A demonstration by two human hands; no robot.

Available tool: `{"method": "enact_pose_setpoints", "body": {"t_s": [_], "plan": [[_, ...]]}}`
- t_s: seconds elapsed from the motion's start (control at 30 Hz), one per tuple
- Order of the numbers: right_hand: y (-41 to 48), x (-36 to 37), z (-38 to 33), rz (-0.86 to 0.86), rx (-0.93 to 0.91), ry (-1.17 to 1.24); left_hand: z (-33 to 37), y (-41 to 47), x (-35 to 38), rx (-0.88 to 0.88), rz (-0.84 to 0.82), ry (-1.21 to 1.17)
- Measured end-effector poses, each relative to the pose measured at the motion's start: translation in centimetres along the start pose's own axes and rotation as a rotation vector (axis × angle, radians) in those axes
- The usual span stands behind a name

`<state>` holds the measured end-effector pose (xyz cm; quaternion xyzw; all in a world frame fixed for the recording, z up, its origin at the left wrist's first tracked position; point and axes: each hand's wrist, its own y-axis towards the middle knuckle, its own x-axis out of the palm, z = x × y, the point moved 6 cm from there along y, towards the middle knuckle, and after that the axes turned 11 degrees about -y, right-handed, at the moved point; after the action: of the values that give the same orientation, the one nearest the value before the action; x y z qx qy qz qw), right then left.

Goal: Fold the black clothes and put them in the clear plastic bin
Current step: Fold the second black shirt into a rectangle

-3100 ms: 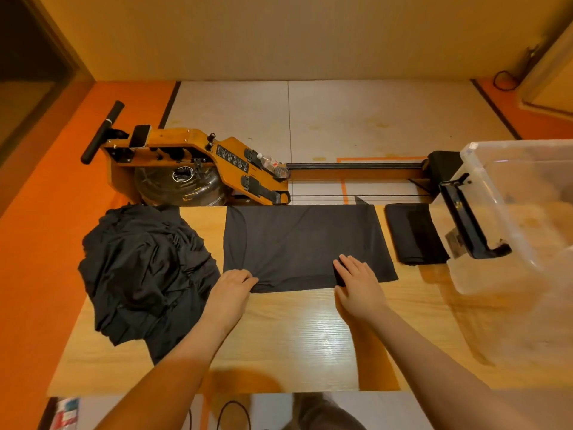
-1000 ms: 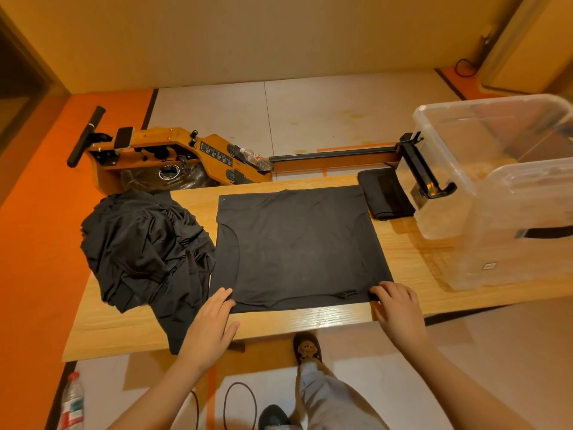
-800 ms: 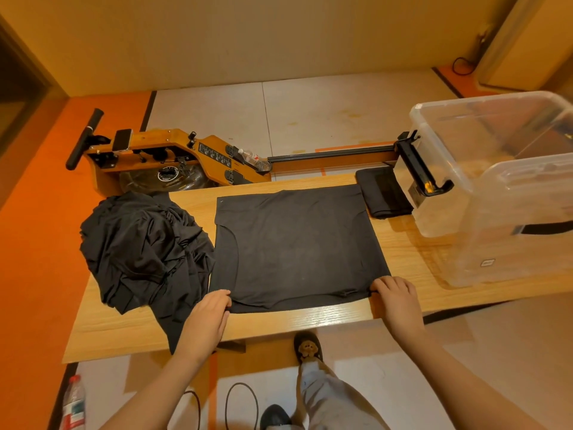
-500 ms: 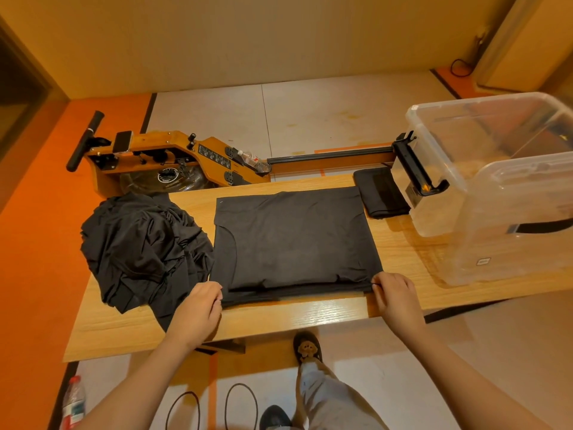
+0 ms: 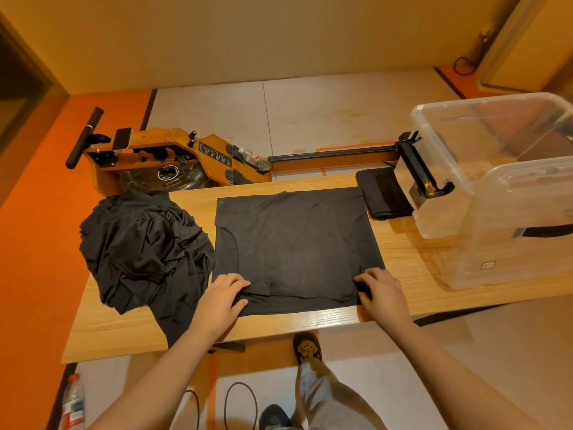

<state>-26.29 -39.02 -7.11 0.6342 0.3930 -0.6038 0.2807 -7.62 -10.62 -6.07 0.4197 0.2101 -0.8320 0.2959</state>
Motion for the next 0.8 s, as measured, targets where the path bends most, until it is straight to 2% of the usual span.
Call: {"method": "enact_pose_setpoints", "body": {"t_s": [0.33,0.5,0.67,0.73,0.8], "plan": [[-0.1,-2.2,-0.2,0.241,-0.004,0.103,0.4,0.2,-0.8,0.05,0.044,0.016],[-1.2,-1.1,0.2,0.225,-0.062,-0.036,0.1,-1.3,-0.3,0.092,0.006,0.055],[-2.2,-0.4,0.4,0.209,-0.07,-0.043,0.0,-2.2,0.3,0.064,0.03,0.042],[-2.0,-0.3,0.5,0.192,0.005,0.017,0.2,-2.3,0.5,0.043,0.037,0.029],[-1.6,-0.3,0.8,0.15,0.17,0.132,0.2,-2.4,0.8,-0.057,0.064,-0.049]]}}
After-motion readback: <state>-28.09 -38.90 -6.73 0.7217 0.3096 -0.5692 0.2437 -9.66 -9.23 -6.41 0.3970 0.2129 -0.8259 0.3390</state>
